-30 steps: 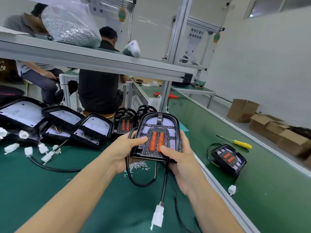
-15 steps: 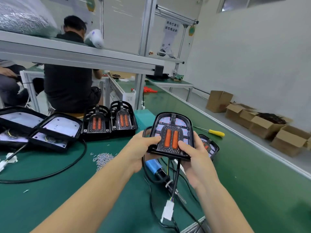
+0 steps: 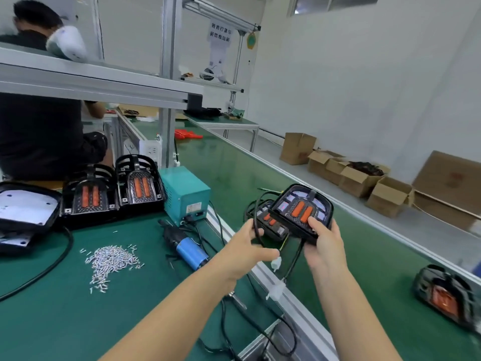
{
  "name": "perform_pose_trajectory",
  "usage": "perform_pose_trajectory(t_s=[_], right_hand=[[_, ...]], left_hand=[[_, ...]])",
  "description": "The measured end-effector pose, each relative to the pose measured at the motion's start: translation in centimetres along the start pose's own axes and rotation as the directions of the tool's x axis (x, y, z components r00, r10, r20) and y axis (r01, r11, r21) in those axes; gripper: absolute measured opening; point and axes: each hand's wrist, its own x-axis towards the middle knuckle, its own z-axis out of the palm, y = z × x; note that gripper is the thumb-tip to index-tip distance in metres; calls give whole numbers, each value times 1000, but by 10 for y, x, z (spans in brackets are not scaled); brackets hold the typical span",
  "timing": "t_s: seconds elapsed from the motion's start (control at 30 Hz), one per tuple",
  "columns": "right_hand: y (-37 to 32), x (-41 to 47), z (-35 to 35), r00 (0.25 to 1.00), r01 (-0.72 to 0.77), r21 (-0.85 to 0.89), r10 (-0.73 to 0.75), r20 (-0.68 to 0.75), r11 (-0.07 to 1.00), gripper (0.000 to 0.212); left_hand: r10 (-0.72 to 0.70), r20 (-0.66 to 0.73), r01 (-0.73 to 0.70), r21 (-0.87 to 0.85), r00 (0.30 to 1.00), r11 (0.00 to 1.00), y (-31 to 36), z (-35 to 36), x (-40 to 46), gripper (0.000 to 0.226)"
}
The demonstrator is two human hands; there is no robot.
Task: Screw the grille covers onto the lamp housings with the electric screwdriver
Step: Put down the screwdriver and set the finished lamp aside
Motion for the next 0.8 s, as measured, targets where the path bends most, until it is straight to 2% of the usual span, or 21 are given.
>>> perform_pose_trajectory(t_s=[0.2, 0.27, 0.33, 0.4, 0.47, 0.6, 0.7, 0.8], right_hand=[[1, 25, -30, 988, 1, 48, 6, -157, 999, 53], [3, 33, -40, 979, -14, 39, 22, -203, 999, 52], [5, 40, -52, 970, -41, 10, 42, -241, 999, 52], [8, 45, -61, 961, -61, -17, 54, -273, 998, 54], [11, 48, -68, 955, -64, -38, 50, -293, 997, 57], [16, 49, -76, 947, -82, -92, 48, -318, 992, 60], [21, 51, -81, 940, -103, -102, 63, -335, 989, 65], [23, 54, -85, 945, -113, -190, 46, -324, 975, 69]], left_hand=[[-165, 154, 137, 180, 974, 974, -24, 40, 8, 108], [-235, 187, 170, 308, 954, 936, -35, 49, 9, 111], [-261, 187, 167, 407, 947, 898, -46, 57, 10, 101], [-221, 132, 136, 464, 966, 875, -54, 65, 12, 83], [-151, 53, 106, 492, 987, 864, -60, 67, 17, 65], [-71, -61, 91, 489, 996, 867, -66, 63, 30, 45], [-48, -138, 98, 378, 989, 921, -70, 60, 36, 29], [-116, -260, 163, 168, 959, 972, -71, 57, 43, 27]])
